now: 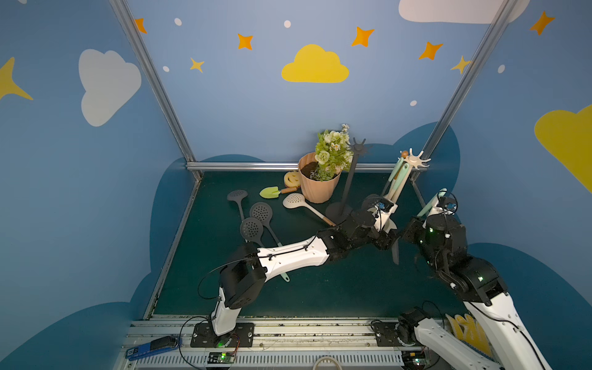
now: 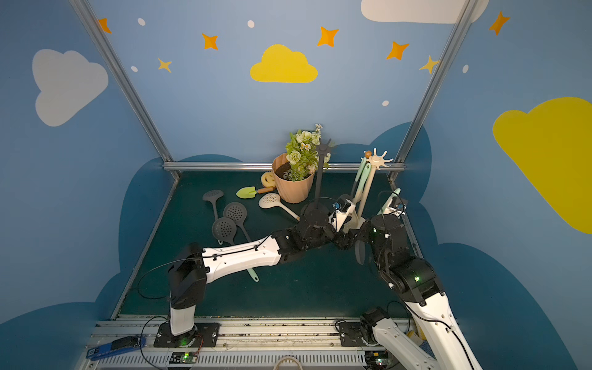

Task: Hang the skimmer on the kitchen utensil rack
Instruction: Adjust the skimmer.

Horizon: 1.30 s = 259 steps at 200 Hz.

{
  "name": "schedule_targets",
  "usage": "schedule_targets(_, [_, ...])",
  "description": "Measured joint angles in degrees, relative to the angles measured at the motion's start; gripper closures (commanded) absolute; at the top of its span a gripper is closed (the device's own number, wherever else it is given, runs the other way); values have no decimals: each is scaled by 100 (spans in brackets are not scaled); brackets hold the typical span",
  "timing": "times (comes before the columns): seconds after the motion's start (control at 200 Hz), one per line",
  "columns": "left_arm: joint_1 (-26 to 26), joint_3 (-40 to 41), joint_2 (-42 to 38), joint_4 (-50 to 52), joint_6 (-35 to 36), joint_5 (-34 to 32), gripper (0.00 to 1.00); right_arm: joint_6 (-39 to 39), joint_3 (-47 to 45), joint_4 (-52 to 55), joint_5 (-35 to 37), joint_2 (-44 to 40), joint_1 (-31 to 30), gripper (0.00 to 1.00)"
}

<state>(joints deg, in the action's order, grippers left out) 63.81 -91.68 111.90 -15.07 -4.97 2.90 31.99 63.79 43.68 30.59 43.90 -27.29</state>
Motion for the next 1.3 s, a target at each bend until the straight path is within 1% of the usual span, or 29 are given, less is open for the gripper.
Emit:
schedule_targets(0.12, [31,70,-2,-92,153,-24,37,4,44,48,-9,74,2,100])
schedule_targets(0.295, [144,433,-87,-179,334,-37,37,61,61,-37,-240,195,-57,100])
schedule_targets(0.391, [190,472,-101,-136,437,-20,37,70,61,-57,-282,212,-59,100])
schedule_targets(0.601, [210,396,-92,-111,579,-70,50,85,63,-59,-341,210,-61,100])
schedule_targets(0.691, [208,210,-39,-109,632,-142,61,85,70,-59,-343,208,-61,100])
schedule_targets(0.931, [190,-214,146,-149,780,-330,74,85,90,-63,-385,210,-61,100])
schedule_targets(1.081, [164,-264,332,-149,804,-343,87,81,94,-92,-426,210,-61,100])
schedule_targets(1.162, [155,-271,398,-199,826,-260,92,39,94,-70,-444,227,-61,92])
schedule_targets(1.212, [142,-271,398,-201,815,-195,96,15,94,-61,-448,229,-57,85])
schedule_targets(1.297, [57,-271,393,-229,682,-9,97,-59,92,-133,-509,175,-57,74])
